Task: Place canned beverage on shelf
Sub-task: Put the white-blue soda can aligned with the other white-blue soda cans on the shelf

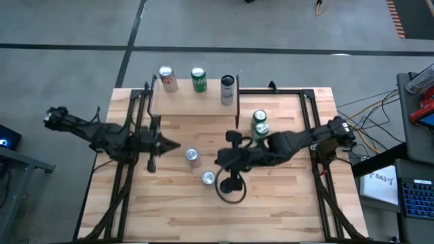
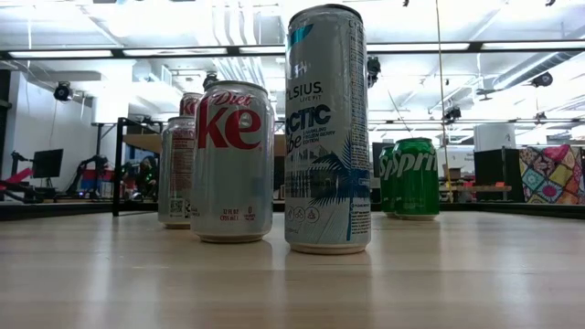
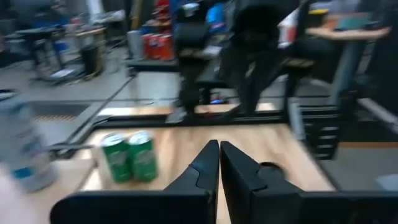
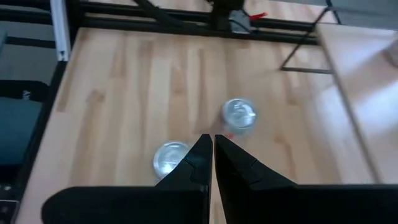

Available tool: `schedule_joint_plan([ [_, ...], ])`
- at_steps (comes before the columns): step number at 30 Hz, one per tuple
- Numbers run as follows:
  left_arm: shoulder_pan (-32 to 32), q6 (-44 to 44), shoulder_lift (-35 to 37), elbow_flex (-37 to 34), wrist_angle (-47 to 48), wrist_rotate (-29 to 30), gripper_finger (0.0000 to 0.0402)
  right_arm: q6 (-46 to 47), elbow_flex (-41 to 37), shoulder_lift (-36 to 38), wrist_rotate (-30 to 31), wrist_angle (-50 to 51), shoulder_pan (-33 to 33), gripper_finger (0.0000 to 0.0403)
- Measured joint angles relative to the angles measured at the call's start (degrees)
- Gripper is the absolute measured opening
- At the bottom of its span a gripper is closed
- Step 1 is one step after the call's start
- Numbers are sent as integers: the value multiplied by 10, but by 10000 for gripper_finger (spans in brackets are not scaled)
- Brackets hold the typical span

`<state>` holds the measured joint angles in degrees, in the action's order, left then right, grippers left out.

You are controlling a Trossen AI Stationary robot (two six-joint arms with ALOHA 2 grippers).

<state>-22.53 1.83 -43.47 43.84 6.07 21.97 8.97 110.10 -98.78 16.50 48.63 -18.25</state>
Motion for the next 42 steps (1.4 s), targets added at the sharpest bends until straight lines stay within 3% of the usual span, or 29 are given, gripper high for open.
schedule_joint_plan([
  [6,-48,0,-19,-20,-46,1,0,18,-60,0,0,-17,-28,9],
  [14,-51,9,-62,-15,-49,2,0,110,-108,0,-80,20,-59,9],
  [22,-51,30,-79,-15,-49,2,0,133,-113,0,-76,18,-91,21],
  [27,-51,34,-82,-15,-48,2,0,138,-117,-6,-67,17,-93,93],
  [34,-51,34,-82,-15,-47,1,0,139,-120,-17,32,18,-93,255],
  [38,-51,34,-82,-15,-47,1,0,140,-120,-14,26,21,-91,328],
  [42,-51,31,-82,-15,-47,1,0,138,-120,-17,-25,19,-91,362],
])
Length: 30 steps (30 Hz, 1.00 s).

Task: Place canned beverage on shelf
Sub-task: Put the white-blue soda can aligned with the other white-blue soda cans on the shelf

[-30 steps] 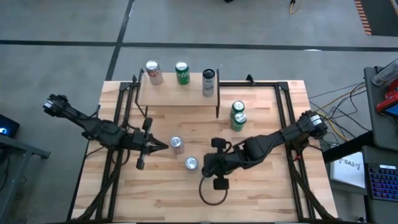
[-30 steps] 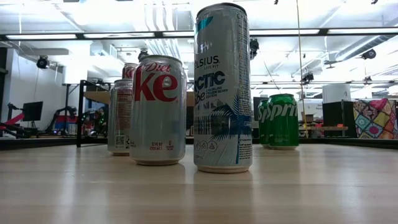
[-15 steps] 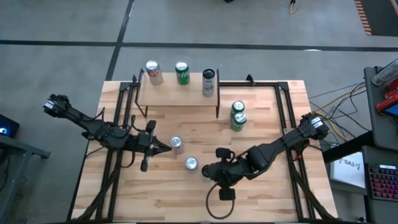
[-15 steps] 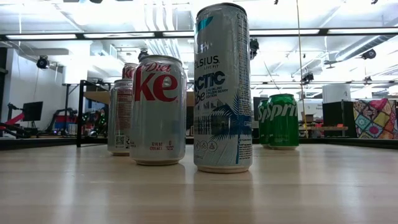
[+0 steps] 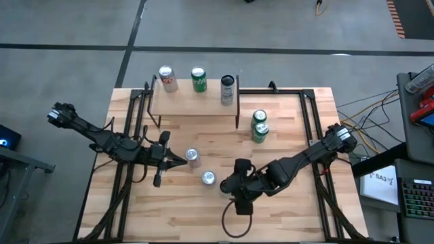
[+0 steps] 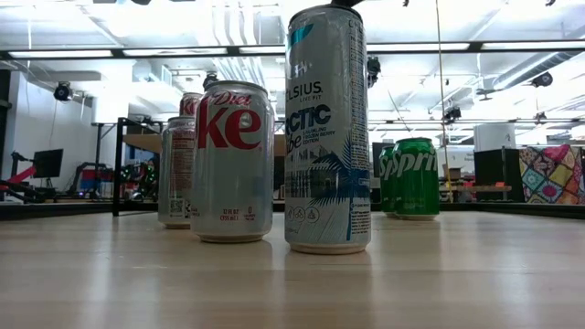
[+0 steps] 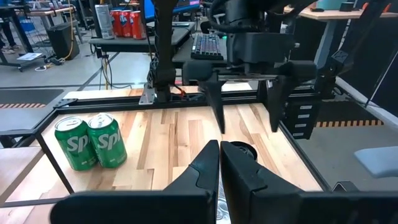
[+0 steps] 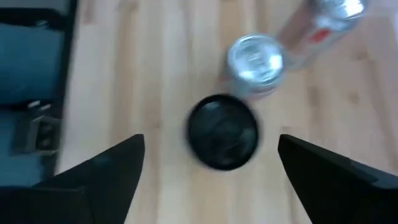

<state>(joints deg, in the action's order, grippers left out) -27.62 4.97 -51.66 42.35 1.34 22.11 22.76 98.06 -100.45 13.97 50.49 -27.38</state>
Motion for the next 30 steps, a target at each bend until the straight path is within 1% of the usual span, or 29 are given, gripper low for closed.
schedule_joint_plan([
  [6,0,0,0,0,0,0,0,0,0,-27,0,2,1,365],
  [11,0,0,0,0,-1,0,0,12,0,-32,0,1,7,365],
  [19,0,0,0,0,-1,0,0,6,0,-32,15,2,18,365],
  [21,0,0,0,0,-1,0,0,7,0,-32,8,1,19,365],
  [24,0,0,0,0,0,0,0,7,0,-45,-26,-4,23,365],
  [30,0,1,0,0,-1,0,0,-6,-2,-85,-19,-11,27,365],
])
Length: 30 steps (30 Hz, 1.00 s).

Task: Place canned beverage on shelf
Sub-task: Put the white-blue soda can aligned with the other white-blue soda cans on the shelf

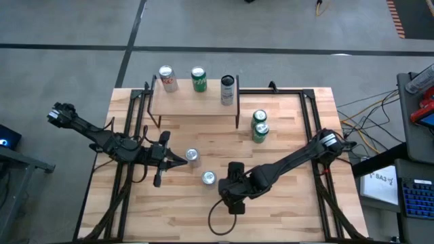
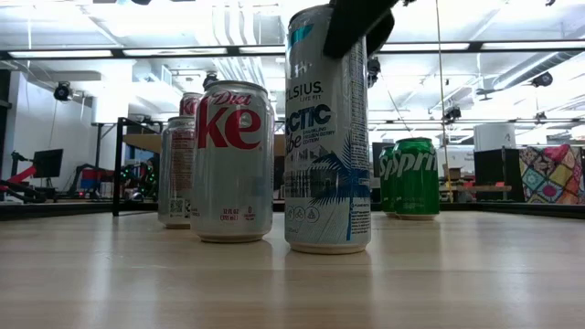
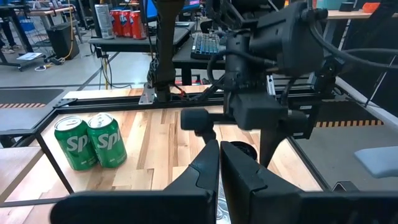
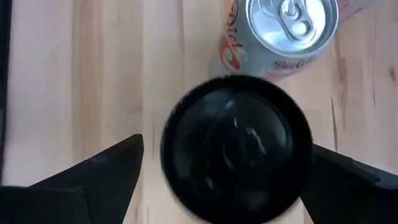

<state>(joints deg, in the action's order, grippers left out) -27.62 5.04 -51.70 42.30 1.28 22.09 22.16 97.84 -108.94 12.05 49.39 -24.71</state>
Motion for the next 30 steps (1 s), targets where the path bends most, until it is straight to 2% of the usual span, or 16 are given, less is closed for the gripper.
schedule_joint_plan([
  [4,0,4,-6,0,-3,0,0,-23,0,-11,12,-2,3,354],
  [7,0,4,-21,0,-21,9,0,-27,0,-12,22,-5,7,331],
  [13,1,-16,-54,0,-48,46,23,-27,1,-2,25,0,11,244],
  [20,1,-30,-88,0,-62,50,116,-22,1,45,38,29,11,241],
  [25,1,-51,-126,0,-94,50,197,-29,2,94,111,32,10,241],
  [28,2,-77,-156,0,-131,50,232,-55,3,114,158,31,10,241],
  [30,2,-94,-175,0,-157,60,248,-85,3,123,169,28,11,241],
])
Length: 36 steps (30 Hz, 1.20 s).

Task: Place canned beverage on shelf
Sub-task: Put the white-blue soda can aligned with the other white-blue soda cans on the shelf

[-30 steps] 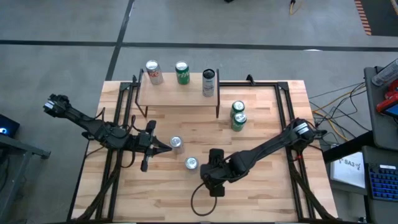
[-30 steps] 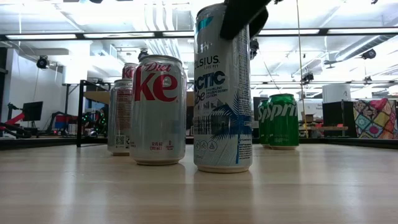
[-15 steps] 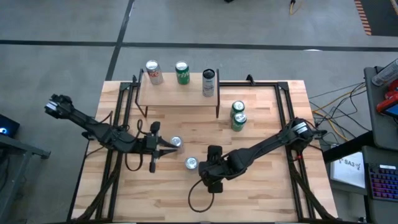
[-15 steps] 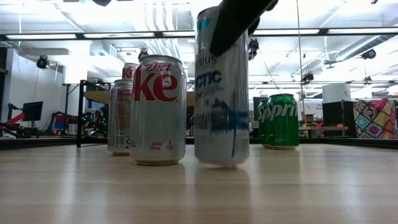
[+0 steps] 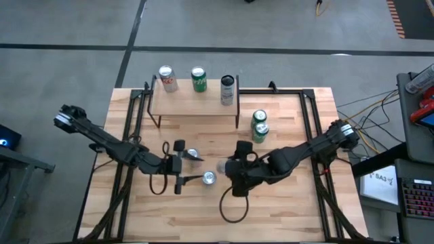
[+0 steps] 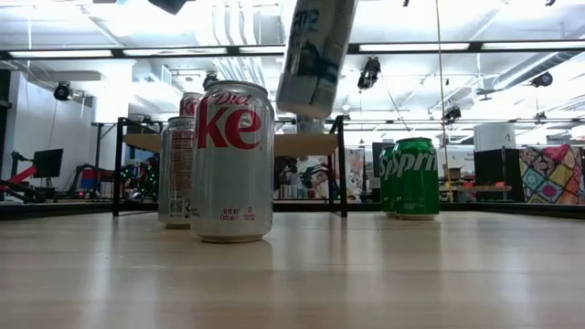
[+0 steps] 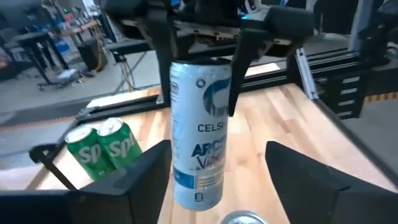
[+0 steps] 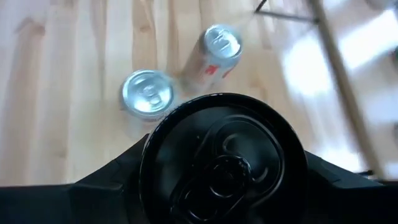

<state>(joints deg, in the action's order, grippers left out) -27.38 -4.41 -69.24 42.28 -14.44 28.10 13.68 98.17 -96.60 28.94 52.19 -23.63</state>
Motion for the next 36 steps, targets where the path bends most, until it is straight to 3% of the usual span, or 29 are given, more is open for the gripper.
schedule_joint_plan([
  [7,36,-16,-43,0,-46,6,264,-90,0,19,9,-13,-1,241],
  [13,76,-16,-73,4,-62,-101,264,-144,0,19,12,-19,0,241],
  [36,111,-29,-155,12,-163,-153,264,-191,-1,20,6,-47,0,241],
])
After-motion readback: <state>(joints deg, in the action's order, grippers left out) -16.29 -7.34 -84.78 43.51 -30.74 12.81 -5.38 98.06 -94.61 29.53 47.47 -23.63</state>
